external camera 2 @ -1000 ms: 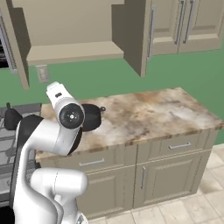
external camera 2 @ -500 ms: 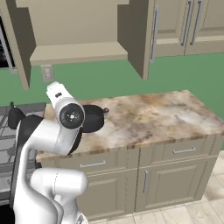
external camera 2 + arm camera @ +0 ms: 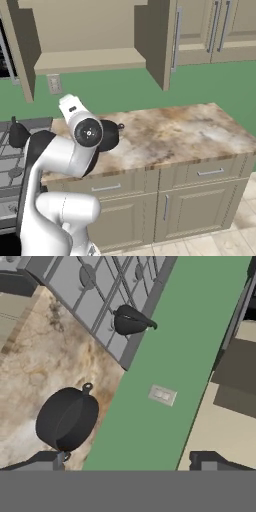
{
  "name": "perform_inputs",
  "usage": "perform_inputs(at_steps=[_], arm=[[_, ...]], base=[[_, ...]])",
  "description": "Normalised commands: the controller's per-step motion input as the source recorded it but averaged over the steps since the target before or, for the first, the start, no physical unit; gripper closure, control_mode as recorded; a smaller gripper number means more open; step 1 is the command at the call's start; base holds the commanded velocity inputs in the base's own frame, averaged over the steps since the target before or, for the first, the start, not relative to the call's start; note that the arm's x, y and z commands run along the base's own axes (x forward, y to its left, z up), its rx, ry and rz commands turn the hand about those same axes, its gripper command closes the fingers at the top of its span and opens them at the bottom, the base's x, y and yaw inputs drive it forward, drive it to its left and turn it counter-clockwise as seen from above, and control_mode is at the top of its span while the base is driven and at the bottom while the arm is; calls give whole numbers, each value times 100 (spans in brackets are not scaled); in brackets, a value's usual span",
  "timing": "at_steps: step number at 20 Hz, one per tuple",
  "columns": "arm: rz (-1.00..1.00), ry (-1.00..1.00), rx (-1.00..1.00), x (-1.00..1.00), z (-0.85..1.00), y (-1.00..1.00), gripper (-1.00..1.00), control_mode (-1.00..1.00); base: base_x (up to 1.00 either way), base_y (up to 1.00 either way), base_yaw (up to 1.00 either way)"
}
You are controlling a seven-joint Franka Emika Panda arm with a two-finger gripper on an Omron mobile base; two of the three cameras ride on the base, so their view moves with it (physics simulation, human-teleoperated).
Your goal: Pick the kettle from the cabinet and place it on a stove burner. Then pick the pot from the counter and place it on another stove burner. Finally, turn both burners on.
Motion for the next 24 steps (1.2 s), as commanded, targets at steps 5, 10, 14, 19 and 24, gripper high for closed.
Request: perform_inputs(at_steps=[5,10,14,19,24], arm=[[0,11,0,5,-6,-11,-100,-100],[1,17,-1,16,-13,-8,-100,-100],[1,13,-6,24,-24,0,-100,-100],[2,9,-3,28,-24,0,-100,-100],[3,6,-1,36,-27,0,-100,-100]], base=[[0,0,0],[0,0,0],[0,0,0],[0,0,0],[0,0,0]])
